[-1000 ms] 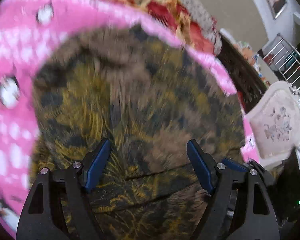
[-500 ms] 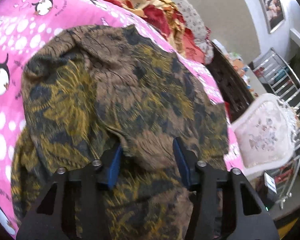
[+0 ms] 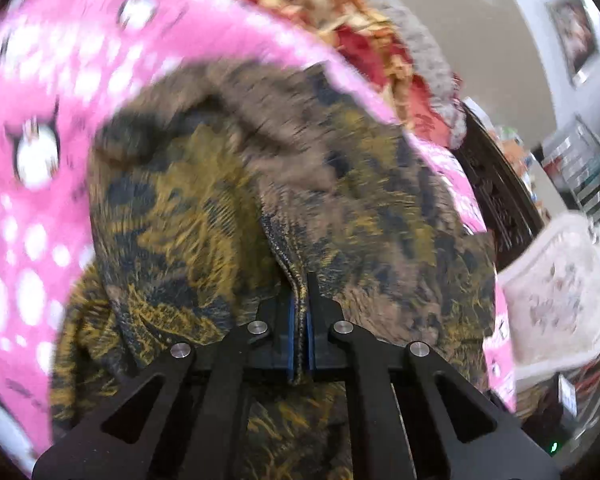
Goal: Fold small clothes
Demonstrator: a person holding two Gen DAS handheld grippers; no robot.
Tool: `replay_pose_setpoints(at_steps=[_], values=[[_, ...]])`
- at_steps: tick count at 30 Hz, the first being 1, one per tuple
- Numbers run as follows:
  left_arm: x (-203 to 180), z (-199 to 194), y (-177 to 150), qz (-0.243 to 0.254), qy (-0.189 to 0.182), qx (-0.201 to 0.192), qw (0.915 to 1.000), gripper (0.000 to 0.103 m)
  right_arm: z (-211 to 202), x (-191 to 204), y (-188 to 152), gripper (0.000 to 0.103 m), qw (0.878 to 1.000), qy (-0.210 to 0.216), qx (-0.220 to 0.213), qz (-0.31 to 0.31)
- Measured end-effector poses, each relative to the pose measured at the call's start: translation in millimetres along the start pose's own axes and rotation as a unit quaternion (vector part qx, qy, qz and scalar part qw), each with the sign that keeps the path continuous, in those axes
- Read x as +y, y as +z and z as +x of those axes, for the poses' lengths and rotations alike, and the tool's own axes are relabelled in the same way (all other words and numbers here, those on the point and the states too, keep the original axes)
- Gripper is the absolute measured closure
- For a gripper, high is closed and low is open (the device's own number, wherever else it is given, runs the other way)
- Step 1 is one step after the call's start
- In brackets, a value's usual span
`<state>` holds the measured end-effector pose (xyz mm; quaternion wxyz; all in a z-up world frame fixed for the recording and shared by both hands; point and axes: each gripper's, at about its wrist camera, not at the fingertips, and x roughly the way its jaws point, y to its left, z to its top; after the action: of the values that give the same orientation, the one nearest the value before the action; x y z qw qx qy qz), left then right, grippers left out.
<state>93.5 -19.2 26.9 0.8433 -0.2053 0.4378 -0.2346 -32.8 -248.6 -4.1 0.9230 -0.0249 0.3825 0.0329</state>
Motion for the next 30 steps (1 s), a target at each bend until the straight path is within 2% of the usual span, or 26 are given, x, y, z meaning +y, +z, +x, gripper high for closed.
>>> replay_pose_setpoints(at_steps=[3, 4, 6, 8, 10, 12, 15, 17, 19, 20, 21, 22, 24, 25, 27, 28, 30], values=[[-5.9, -33.5, 8.6, 0.027, -0.011, -0.039, 0.9988, 0.100, -0.3, 0.1, -0.4, 0.033, 1.000, -0.002, 0.000, -0.001], [-5.3, -48.1, 13.2, 0.040, -0.005, -0.056, 0.9976, 0.100, -0.2, -0.1, -0.5, 0.033, 1.000, -0.002, 0.000, -0.001], [0.1, -58.6, 17.3, 0.061, 0.012, -0.066, 0.9959, 0.100, -0.1, 0.3, -0.7, 0.033, 1.000, -0.002, 0.000, -0.001], [14.1, -48.9, 20.6, 0.073, 0.055, -0.051, 0.9945, 0.100, 0.1, 0.2, -0.9, 0.033, 1.000, -0.002, 0.000, -0.001], [30.7, -26.9, 19.7, 0.074, 0.095, -0.019, 0.9926, 0.100, 0.3, -0.4, -0.9, 0.033, 1.000, -0.001, 0.001, 0.000], [38.2, -15.1, 15.9, 0.073, 0.105, 0.003, 0.9918, 0.098, 0.0, -0.3, -0.7, 0.033, 1.000, -0.001, 0.001, 0.001], [34.5, -17.6, 11.4, 0.076, 0.125, -0.003, 0.9892, 0.096, -1.2, -0.7, 0.1, 0.033, 1.000, 0.000, 0.006, 0.004], [29.7, -26.3, 12.5, 0.082, 0.147, -0.007, 0.9858, 0.095, -8.5, -10.1, 0.5, 0.033, 0.999, 0.025, 0.010, 0.024], [23.0, -41.5, 12.2, 0.107, 0.172, -0.033, 0.9788, 0.087, -24.3, -27.6, -0.3, 0.033, 0.997, 0.056, -0.011, 0.059], [15.9, -50.2, 12.3, 0.124, 0.190, -0.056, 0.9723, 0.085, -35.9, -39.9, 0.3, 0.035, 0.995, 0.064, -0.035, 0.074], [10.4, -56.1, 11.1, 0.133, 0.200, -0.073, 0.9681, 0.078, -45.2, -50.3, 3.1, 0.042, 0.994, 0.055, -0.054, 0.082], [1.6, -61.7, 14.2, 0.137, 0.198, -0.092, 0.9660, 0.068, -52.2, -61.0, 9.7, 0.045, 0.994, 0.038, -0.063, 0.082], [-9.1, -63.3, 19.2, 0.133, 0.189, -0.118, 0.9658, 0.059, -58.0, -82.7, 33.2, 0.058, 0.994, 0.016, -0.077, 0.080], [-15.3, -61.4, 21.7, 0.128, 0.183, -0.128, 0.9663, 0.055, -56.8, -89.6, 43.0, 0.061, 0.993, 0.010, -0.079, 0.084], [-29.6, -42.3, 29.7, 0.134, 0.166, -0.118, 0.9698, 0.054, -44.7, -107.1, 69.9, 0.085, 0.991, 0.035, -0.058, 0.111], [-32.5, -33.1, 32.0, 0.135, 0.167, -0.109, 0.9704, 0.054, -31.0, -114.7, 83.2, 0.086, 0.990, 0.049, -0.036, 0.124], [-28.9, -5.6, 36.1, 0.122, 0.178, -0.069, 0.9741, 0.054, -6.5, -121.5, 91.4, 0.087, 0.993, 0.034, 0.005, 0.116]])
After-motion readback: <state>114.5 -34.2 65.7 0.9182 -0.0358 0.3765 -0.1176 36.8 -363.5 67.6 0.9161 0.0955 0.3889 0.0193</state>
